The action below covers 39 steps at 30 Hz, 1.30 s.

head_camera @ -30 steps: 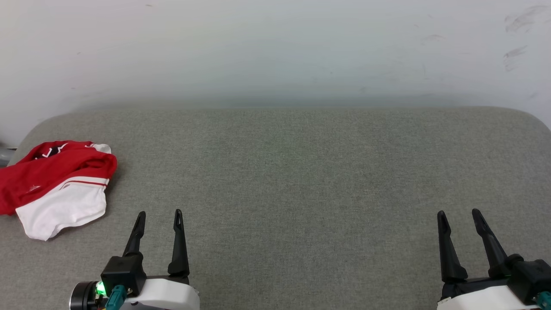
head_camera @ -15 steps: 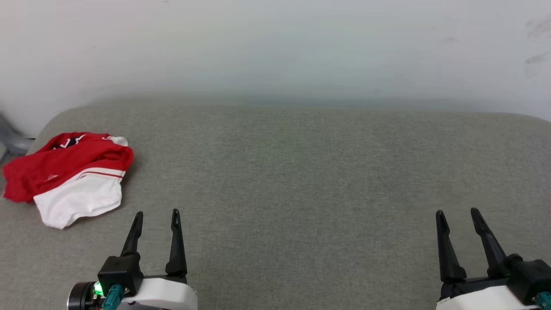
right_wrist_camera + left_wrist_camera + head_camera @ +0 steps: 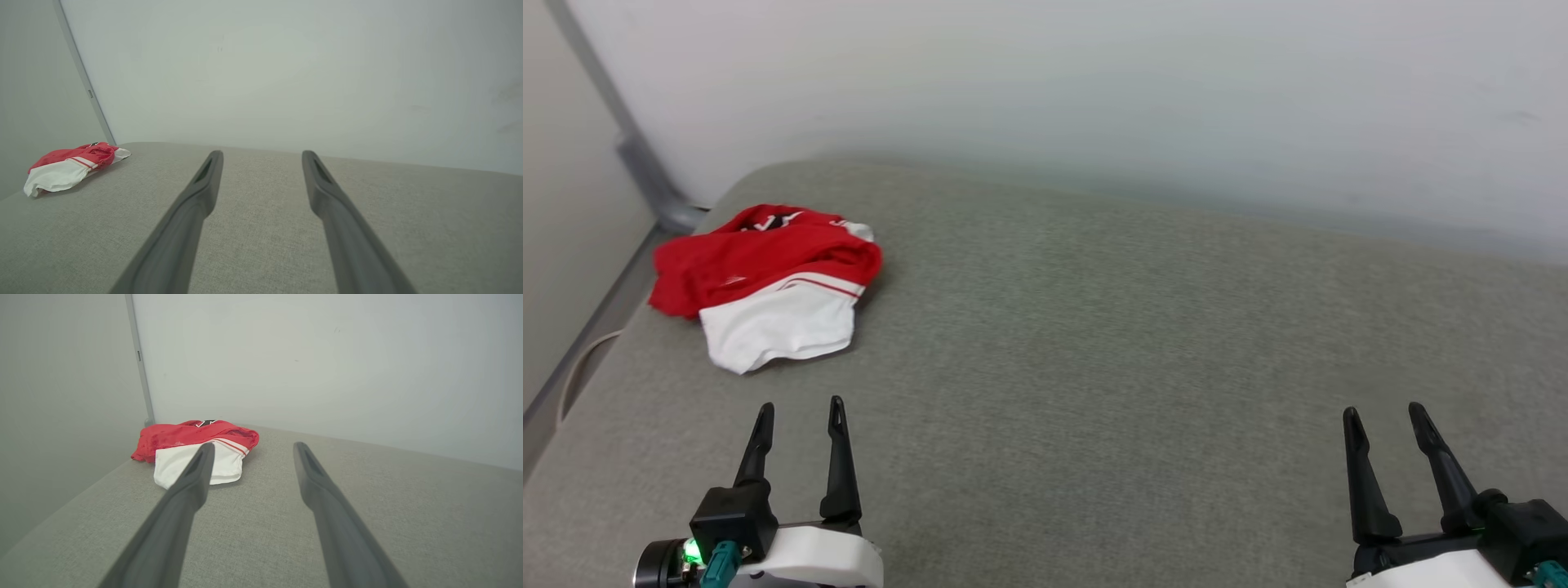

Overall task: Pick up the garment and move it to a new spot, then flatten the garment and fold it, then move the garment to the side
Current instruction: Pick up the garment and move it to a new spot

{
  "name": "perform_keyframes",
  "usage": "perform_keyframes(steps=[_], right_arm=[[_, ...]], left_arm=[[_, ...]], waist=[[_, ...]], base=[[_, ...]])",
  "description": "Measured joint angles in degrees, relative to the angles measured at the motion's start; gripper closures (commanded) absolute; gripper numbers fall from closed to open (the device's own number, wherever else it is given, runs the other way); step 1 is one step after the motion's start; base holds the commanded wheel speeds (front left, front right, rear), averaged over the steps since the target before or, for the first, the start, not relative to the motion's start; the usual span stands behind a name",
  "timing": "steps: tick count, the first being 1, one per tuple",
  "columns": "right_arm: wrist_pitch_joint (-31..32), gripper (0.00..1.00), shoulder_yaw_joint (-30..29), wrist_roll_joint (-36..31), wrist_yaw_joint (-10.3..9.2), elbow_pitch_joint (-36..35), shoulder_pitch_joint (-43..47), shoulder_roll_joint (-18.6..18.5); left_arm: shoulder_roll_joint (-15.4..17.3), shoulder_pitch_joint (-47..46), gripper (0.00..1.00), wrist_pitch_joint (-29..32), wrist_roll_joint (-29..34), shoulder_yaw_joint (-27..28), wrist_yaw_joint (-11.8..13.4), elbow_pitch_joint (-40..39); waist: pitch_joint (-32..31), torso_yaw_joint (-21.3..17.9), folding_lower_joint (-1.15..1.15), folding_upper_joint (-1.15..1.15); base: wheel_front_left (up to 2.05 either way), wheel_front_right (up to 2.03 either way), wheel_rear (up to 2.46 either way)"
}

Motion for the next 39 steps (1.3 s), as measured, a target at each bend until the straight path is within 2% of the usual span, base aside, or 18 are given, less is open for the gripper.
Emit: perform_keyframes(steps=[12,21,27,33,39], right_arm=[[0.0,0.0,0.8,0.2,0.0,0.1,0.2,0.0],[0.0,0.0,1.4,0.2,0.0,0.2,0.3,0.0],[0.0,0.0,1.9,0.2,0.0,0.2,0.3,0.0],[0.0,0.0,2.2,0.1,0.0,0.1,0.3,0.0],[0.0,0.0,2.4,-0.7,0.0,-0.3,0.0,0.0]], left_arm=[[0.0,0.3,0.0,0.0,-0.1,1.7,-0.2,0.1],[0.0,0.7,0.0,0.0,-0.5,2.3,-0.3,0.2],[0.0,1.0,0.0,0.0,-1.3,2.5,-0.3,0.2],[0.0,1.0,0.0,0.0,-2.0,3.7,-0.1,0.1],[0.2,-2.7,0.0,0.0,-0.9,6.3,-3.3,0.1]], waist=[[-0.2,9.2,0.0,0.0],[-0.3,13.9,0.0,0.0],[-0.3,15.1,0.0,0.0],[0.0,14.7,0.0,0.0],[1.6,13.5,0.0,0.0]], base=[[0.0,0.0,0.0],[0.0,0.0,0.0],[0.0,0.0,0.0],[0.0,0.0,0.0],[0.0,0.0,0.0]])
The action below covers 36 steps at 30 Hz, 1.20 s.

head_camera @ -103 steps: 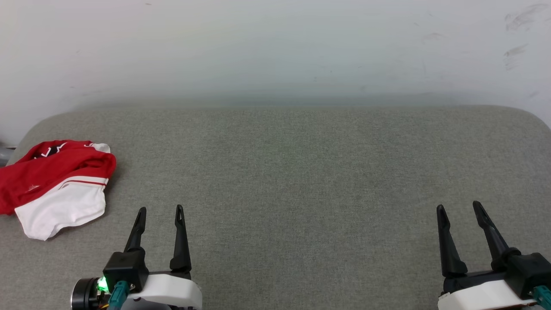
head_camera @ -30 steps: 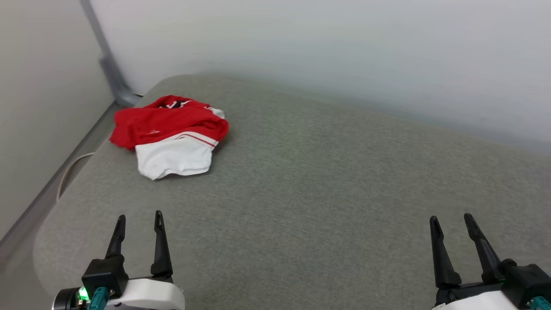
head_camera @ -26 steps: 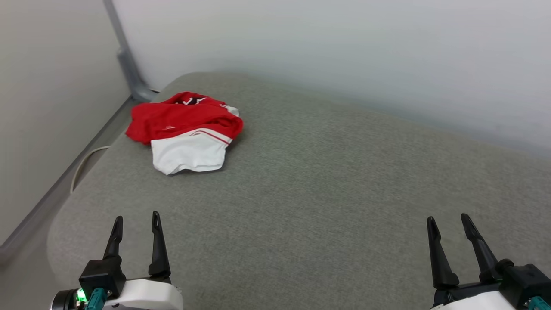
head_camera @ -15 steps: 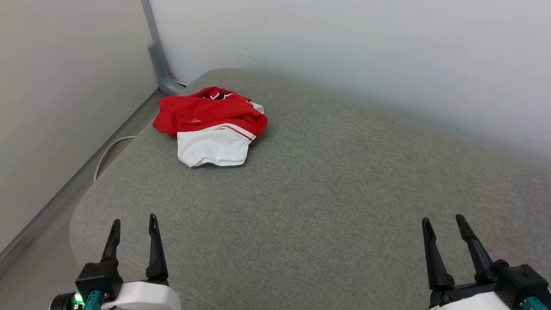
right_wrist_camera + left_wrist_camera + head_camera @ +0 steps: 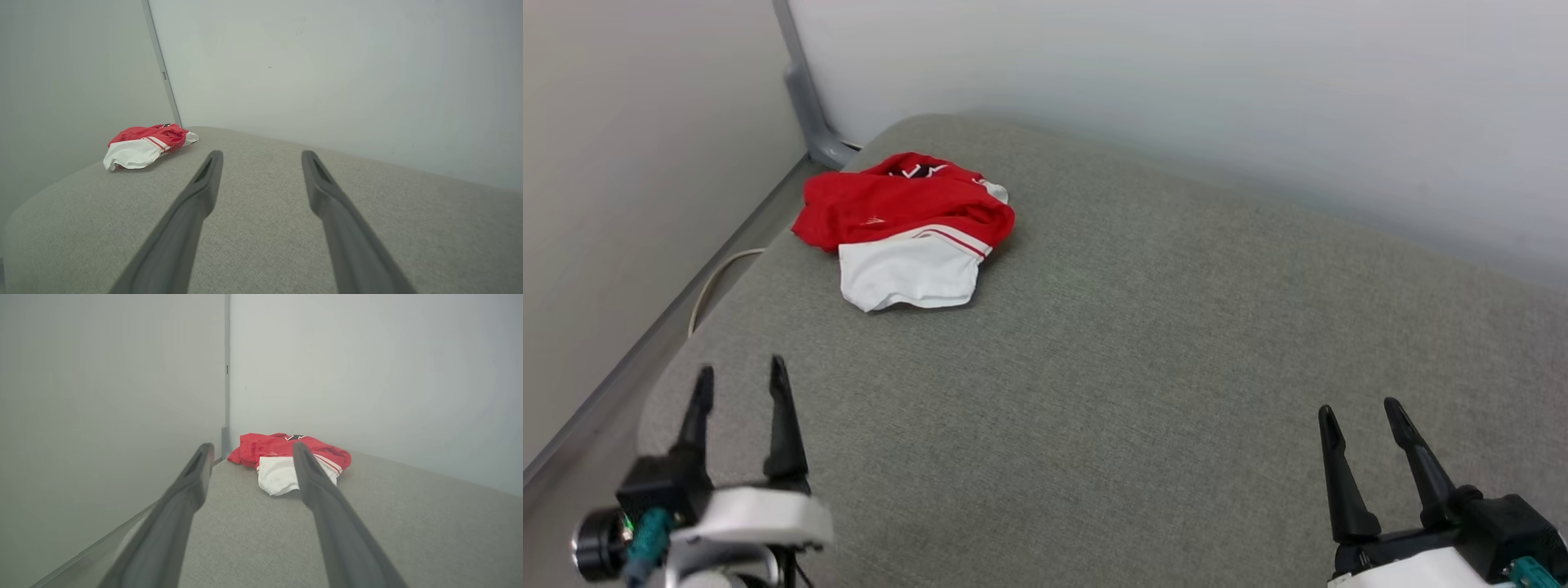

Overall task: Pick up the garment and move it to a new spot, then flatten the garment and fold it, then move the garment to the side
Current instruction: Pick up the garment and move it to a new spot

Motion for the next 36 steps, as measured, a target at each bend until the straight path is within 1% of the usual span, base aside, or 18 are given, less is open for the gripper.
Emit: perform_keyframes(steps=[5,7,9,11,14,17,20,24,28,30,33,36], right_arm=[[0.0,0.0,0.2,-2.3,0.0,-1.4,-1.7,0.0],[0.0,0.0,0.1,-3.5,0.0,-2.0,-2.5,0.0],[0.0,0.0,0.3,-4.5,0.0,-2.8,-3.4,0.0],[0.0,0.0,0.5,-5.6,0.0,-3.8,-4.5,0.0],[0.0,0.0,0.7,-7.2,0.0,-5.2,-6.1,0.0],[0.0,0.0,0.6,-8.3,0.0,-6.8,-7.4,0.0],[0.0,0.0,0.6,-9.6,0.0,-7.9,-8.5,0.0],[0.0,0.0,0.5,-10.9,0.0,-9.7,-10.0,0.0],[0.0,0.0,0.4,-11.8,0.0,-11.2,-10.8,0.0],[0.0,0.0,0.5,-12.2,0.0,-11.8,-11.0,0.0],[0.0,0.0,0.8,-13.4,0.0,-12.7,-12.1,-0.1],[0.0,0.0,1.3,-13.8,0.0,-13.2,-12.6,-0.4]], left_arm=[[1.2,-8.6,0.0,0.0,-0.9,3.7,-3.5,0.9],[2.1,-12.4,0.0,0.0,-1.4,4.9,-4.5,1.5],[3.7,-16.5,0.0,0.0,-1.6,5.7,-5.4,2.9],[4.6,-20.9,0.0,0.0,-3.2,7.0,-6.1,4.1],[7.4,-26.7,0.0,0.0,-4.7,7.4,-6.7,7.0],[10.0,-32.2,0.0,0.0,-8.6,7.1,-7.2,10.5],[13.9,-36.7,0.0,1.6,-13.6,3.9,-7.4,14.1],[20.2,-42.1,0.0,7.8,-20.1,-2.6,-7.4,17.3],[24.5,-46.4,0.0,17.7,-28.2,-8.5,-7.4,20.9],[26.9,-48.2,0.0,23.6,-31.2,-11.8,-7.4,22.4],[28.6,-50.5,0.0,32.3,-37.4,-14.9,-7.4,24.8],[31.0,-51.9,0.0,39.3,-40.1,-18.3,-7.4,26.7]], waist=[[2.8,-1.5,0.0,0.0],[4.3,-2.3,0.0,0.0],[6.0,-3.1,0.01,0.0],[7.8,-4.0,0.02,0.0],[10.8,-5.5,0.02,0.0],[13.7,-7.0,0.02,0.0],[16.6,-8.4,0.02,0.0],[20.3,-9.9,0.02,0.0],[23.3,-10.9,0.02,0.0],[24.6,-11.3,0.02,0.0],[26.3,-11.8,0.02,0.0],[27.8,-12.4,0.01,0.0]], base=[[0.0,0.0,0.0],[0.0,0.0,0.0],[0.0,0.0,0.0],[0.0,0.0,0.0],[0.0,0.0,0.0],[0.0,0.0,0.0],[0.0,0.0,0.0],[0.0,0.0,0.0],[0.0,0.0,0.0],[0.0,0.0,0.0],[0.0,0.0,0.0],[0.0,0.0,0.0]])
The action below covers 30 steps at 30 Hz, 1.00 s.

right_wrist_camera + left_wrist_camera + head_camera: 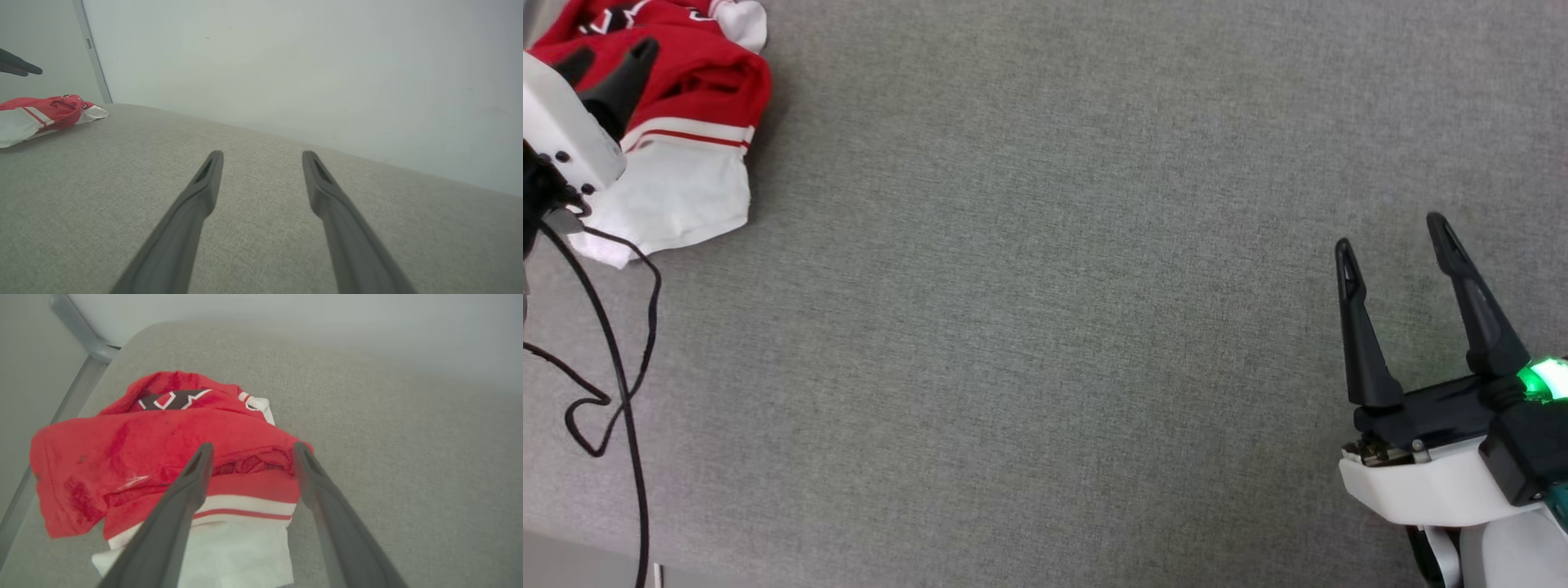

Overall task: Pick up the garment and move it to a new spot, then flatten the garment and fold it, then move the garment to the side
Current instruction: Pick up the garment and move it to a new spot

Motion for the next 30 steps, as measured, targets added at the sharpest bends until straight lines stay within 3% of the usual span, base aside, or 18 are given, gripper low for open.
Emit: perform_keyframes(steps=[8,18,19,20,21,30], right_arm=[[0.0,0.0,0.1,-0.3,0.0,-0.7,-1.4,-0.6],[0.0,0.0,0.0,-0.3,0.0,-0.8,-1.6,-0.5],[0.0,0.0,0.0,-0.3,0.0,-0.8,-1.7,-0.5],[0.0,0.0,-0.1,-0.3,0.0,-0.8,-1.8,-0.5],[0.0,0.0,-0.1,-0.3,0.0,-0.7,-1.9,-0.5],[0.0,0.0,0.3,0.4,0.0,0.5,-2.1,-0.2]], left_arm=[[1.7,-1.5,0.0,12.0,-7.1,-7.3,0.0,4.3],[3.5,-3.3,0.0,16.0,-9.5,-16.9,0.0,8.0],[3.6,-3.7,0.31,16.1,-9.7,-17.7,0.0,8.2],[3.7,-3.9,0.8,16.0,-10.1,-18.4,0.0,8.3],[3.8,-4.0,1.0,15.8,-10.8,-18.9,0.0,8.4],[5.5,-4.1,1.0,9.0,-13.0,-25.3,0.0,5.5]], waist=[[3.2,-1.6,0.0,0.0],[5.1,-3.0,-0.03,0.0],[5.1,-3.1,-0.03,0.0],[5.2,-3.1,-0.03,0.0],[5.1,-3.0,-0.03,0.0],[1.7,-2.9,-0.01,0.0]], base=[[0.0,0.0,0.0],[0.0,0.0,0.0],[0.0,0.0,0.0],[0.0,0.0,0.0],[0.0,0.0,0.0],[0.0,0.0,0.0]])
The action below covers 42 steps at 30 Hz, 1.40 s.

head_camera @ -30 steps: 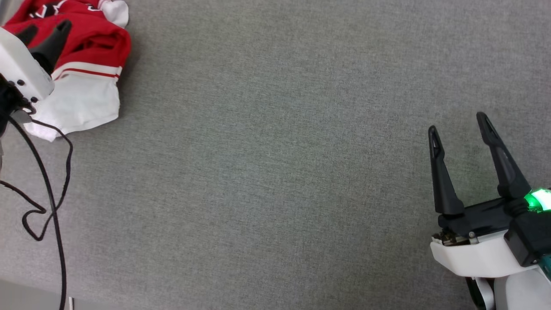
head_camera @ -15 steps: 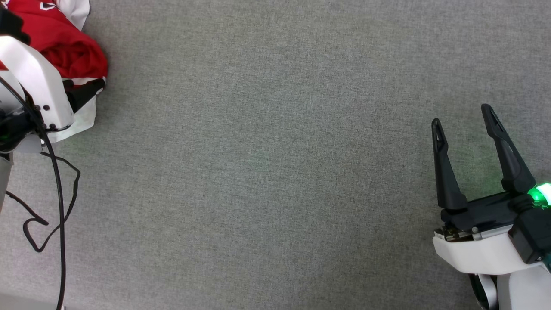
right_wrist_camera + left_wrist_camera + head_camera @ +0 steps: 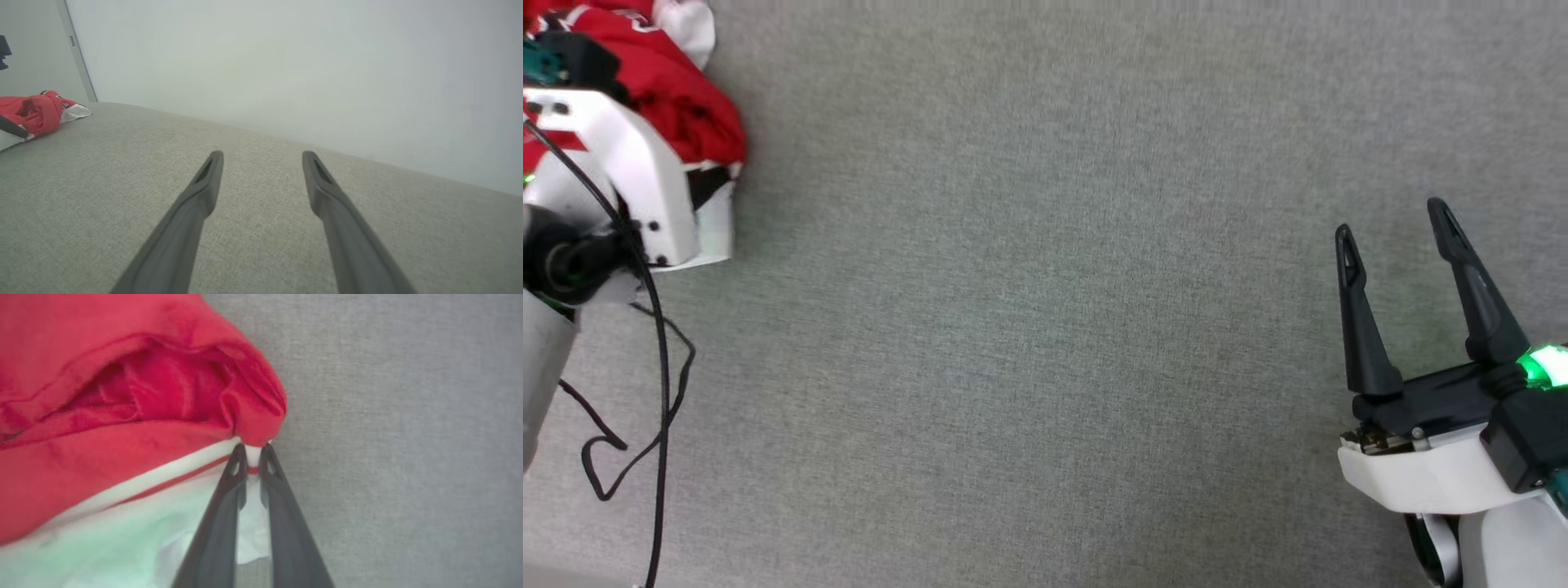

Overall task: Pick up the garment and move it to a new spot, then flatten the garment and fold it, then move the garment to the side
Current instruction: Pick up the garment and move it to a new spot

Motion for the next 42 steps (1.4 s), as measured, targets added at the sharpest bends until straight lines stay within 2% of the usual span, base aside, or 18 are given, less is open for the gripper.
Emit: perform_keyframes(steps=[8,14,17,24,35,42], right_arm=[[0.0,0.0,0.4,1.9,0.0,1.4,2.1,0.5],[0.0,0.0,0.1,3.8,0.0,1.8,3.4,0.5],[0.0,0.0,-0.2,5.0,0.0,1.9,3.9,0.6],[0.0,0.0,-1.2,6.7,0.0,1.9,4.3,0.6],[0.0,0.0,-3.6,7.7,0.0,1.2,3.6,0.6],[0.0,0.0,-5.0,9.0,0.0,0.7,2.1,0.6]], left_arm=[[5.2,0.0,1.0,-4.4,-0.5,-7.4,0.0,-11.2],[5.8,-1.2,1.0,-5.2,-0.2,-12.1,0.0,-19.7],[4.9,-2.5,1.0,-5.3,0.7,-14.3,0.0,-23.0],[0.2,-5.8,1.0,-4.3,2.4,-20.3,0.0,-28.7],[-13.1,-14.0,1.0,-6.7,2.9,-32.2,0.0,-29.3],[-21.1,-16.1,1.0,-8.7,2.5,-36.0,0.0,-26.5]], waist=[[-6.7,-0.1,-0.01,0.0],[-11.6,-1.0,-0.01,0.0],[-13.2,-2.3,-0.01,0.0],[-15.2,-7.2,-0.01,0.0],[-13.1,-14.2,0.0,0.0],[-9.5,-16.8,0.0,0.0]], base=[[0.0,0.0,0.0],[0.0,0.0,0.0],[0.0,0.0,0.0],[0.0,0.0,0.0],[0.0,0.0,0.0],[0.0,0.0,0.0]])
